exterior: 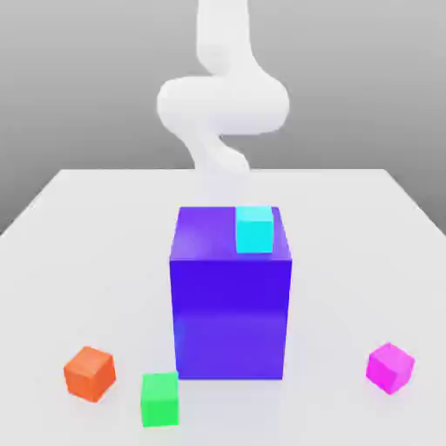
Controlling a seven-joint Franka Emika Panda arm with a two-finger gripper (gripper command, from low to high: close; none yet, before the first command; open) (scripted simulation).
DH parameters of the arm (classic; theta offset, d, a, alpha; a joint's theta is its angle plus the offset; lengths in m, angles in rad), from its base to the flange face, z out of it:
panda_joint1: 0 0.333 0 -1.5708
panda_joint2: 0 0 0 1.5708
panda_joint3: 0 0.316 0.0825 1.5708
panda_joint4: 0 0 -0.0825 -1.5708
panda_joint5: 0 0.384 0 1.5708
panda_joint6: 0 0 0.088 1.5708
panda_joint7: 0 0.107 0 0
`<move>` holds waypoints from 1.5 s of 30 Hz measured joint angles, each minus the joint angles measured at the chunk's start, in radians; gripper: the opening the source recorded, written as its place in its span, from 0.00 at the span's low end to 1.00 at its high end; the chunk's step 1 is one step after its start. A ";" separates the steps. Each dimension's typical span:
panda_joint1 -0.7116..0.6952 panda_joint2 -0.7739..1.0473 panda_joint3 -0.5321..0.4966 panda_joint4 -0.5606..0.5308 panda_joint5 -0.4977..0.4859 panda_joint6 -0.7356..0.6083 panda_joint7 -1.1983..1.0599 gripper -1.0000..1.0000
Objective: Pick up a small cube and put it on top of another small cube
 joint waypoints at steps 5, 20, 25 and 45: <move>0.092 0.147 -0.004 -0.035 -0.033 0.065 -0.210 0.50; 0.318 0.574 0.006 -0.138 -0.058 0.257 -0.869 0.50; 0.383 0.715 0.035 -0.173 -0.047 0.322 -1.103 0.50; 0.448 1.128 0.079 -0.190 -0.107 0.569 -1.420 0.00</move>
